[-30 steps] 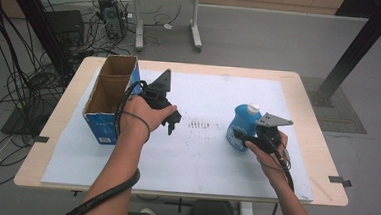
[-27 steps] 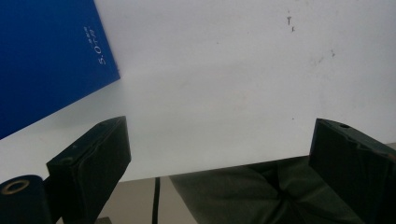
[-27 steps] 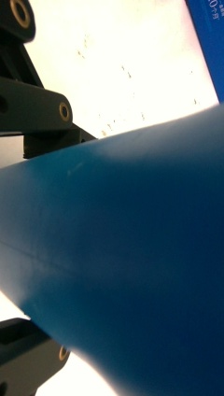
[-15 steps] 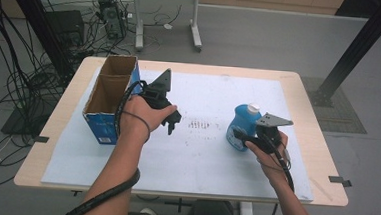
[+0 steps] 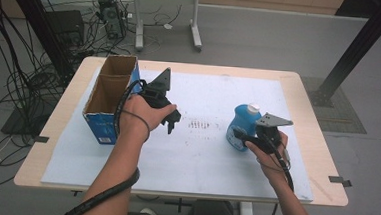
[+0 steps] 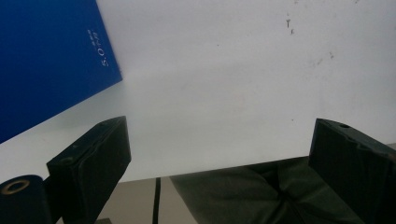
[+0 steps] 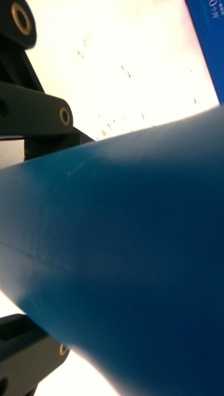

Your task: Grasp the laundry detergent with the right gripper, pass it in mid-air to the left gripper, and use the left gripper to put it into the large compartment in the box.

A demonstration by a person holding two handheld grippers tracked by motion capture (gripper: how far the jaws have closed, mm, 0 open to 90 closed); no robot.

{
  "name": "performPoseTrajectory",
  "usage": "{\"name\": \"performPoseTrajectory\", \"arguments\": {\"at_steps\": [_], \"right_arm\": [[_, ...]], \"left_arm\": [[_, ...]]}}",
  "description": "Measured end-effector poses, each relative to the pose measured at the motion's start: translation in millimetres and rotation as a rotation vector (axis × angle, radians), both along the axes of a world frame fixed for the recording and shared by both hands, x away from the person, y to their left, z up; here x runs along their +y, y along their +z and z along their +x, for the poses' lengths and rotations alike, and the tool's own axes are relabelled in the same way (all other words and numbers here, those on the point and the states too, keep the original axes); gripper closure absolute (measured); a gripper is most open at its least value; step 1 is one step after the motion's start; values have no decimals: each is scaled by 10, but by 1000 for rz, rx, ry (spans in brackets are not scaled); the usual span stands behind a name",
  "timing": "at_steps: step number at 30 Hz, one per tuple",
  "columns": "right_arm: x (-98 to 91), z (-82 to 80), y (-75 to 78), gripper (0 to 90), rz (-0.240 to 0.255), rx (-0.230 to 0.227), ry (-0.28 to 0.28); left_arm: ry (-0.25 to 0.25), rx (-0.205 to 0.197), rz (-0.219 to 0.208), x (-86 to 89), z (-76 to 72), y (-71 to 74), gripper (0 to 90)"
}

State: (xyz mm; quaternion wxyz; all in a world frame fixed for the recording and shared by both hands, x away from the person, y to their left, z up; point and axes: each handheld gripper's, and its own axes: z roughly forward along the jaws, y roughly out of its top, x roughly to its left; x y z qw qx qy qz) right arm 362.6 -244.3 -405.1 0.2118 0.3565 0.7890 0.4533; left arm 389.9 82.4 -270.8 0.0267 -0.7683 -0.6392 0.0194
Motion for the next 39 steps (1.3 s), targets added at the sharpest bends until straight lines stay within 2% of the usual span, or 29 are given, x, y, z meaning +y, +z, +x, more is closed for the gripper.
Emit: {"name": "performPoseTrajectory", "arguments": {"at_steps": [13, 27, 33, 37, 38, 39], "right_arm": [[-8, 5, -2, 450, 5, 1, 3], [-4, 31, 24, 448, 1, 19, 6], [3, 90, 148, 447, 11, 38, 31], [70, 186, 412, 446, 3, 52, 91], [70, 186, 412, 446, 3, 52, 91], [106, 233, 541, 445, 1, 61, 125]], "left_arm": [[-15, -4, -2, -41, 27, 29, 60], [-55, -10, -32, -52, 54, 163, 60], [-123, -29, -47, -66, 69, 336, 60], [-201, -48, -40, -103, 101, 509, 60], [-226, -57, -42, -112, 109, 557, 60], [-251, -61, -45, -116, 120, 603, 60]]}}
